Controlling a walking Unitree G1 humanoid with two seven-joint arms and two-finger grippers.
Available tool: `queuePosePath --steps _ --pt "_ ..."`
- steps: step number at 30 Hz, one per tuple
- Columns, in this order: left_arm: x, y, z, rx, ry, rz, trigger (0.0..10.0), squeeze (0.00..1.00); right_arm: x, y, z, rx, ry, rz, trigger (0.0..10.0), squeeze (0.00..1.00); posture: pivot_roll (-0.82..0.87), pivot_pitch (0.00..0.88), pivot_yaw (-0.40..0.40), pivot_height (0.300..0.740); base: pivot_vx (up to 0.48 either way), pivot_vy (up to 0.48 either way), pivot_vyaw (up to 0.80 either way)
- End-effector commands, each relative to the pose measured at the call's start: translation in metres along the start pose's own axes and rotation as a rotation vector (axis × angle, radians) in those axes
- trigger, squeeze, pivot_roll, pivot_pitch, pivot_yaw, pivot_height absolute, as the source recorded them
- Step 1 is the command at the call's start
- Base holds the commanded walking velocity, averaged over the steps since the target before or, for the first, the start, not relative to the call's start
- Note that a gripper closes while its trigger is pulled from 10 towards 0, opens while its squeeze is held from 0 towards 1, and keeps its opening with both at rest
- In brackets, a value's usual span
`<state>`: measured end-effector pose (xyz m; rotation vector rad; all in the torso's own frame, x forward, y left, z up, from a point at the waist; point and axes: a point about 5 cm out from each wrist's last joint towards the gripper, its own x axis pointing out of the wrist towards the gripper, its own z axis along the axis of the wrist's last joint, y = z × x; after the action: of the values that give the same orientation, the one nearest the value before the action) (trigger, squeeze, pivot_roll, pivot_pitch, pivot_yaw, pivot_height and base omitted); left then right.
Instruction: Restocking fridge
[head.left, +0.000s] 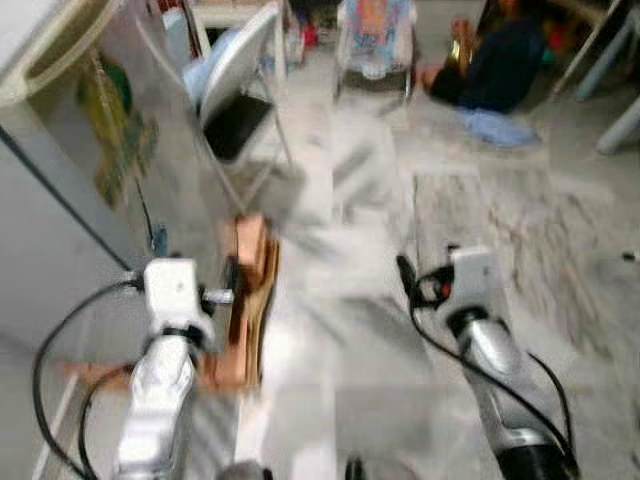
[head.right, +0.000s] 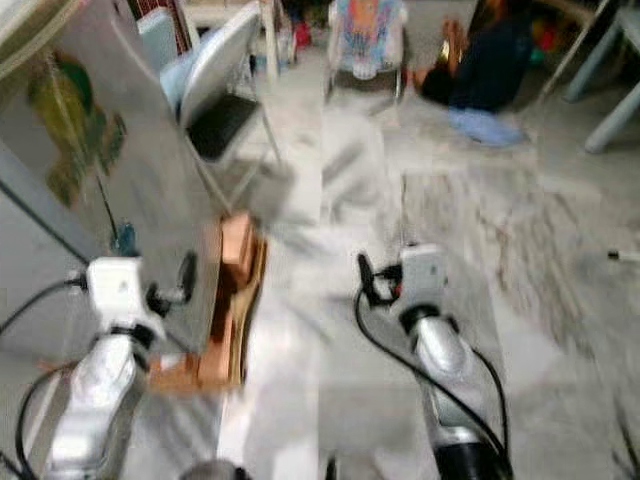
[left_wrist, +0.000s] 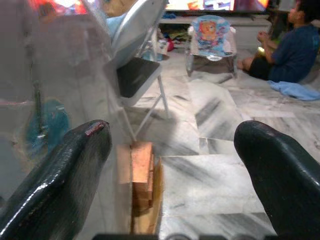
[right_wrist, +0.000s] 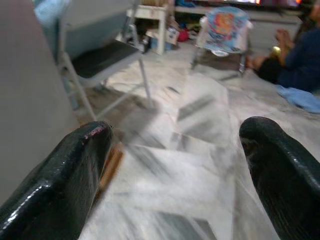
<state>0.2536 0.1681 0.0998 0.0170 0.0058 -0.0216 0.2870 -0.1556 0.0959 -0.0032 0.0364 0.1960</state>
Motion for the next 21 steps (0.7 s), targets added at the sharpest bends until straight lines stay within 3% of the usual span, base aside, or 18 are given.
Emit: queuePosePath --steps 1,12,15,18,21 --pt "-0.003 0.006 -0.002 0.007 0.014 0.029 10.0 0.00 -0.002 0.005 -0.002 -0.001 0.006 0.017 10.0 0.00 -0.04 0.132 0.014 0.740 0.000 0.000 0.00" --pt "-0.012 0.020 -0.012 0.050 0.058 0.140 10.0 0.00 -0.003 0.002 -0.011 -0.036 0.084 0.013 10.0 0.00 -0.04 0.142 0.011 0.740 0.000 0.000 0.00" --pt "-0.001 0.032 -0.013 0.020 0.065 0.201 10.0 0.00 -0.003 0.006 -0.007 -0.124 0.038 0.036 10.0 0.00 -0.05 0.145 0.007 0.740 0.000 0.000 0.00" --pt "0.009 0.040 -0.009 0.067 0.040 0.203 10.0 0.00 -0.006 0.013 -0.005 -0.080 0.002 0.099 10.0 0.00 -0.05 0.145 0.007 0.740 0.000 0.000 0.00" --pt "0.020 0.048 -0.004 0.083 0.025 0.219 10.0 0.00 -0.008 0.015 -0.008 -0.069 0.039 0.124 10.0 0.00 -0.06 0.145 -0.004 0.740 0.000 0.000 0.00"
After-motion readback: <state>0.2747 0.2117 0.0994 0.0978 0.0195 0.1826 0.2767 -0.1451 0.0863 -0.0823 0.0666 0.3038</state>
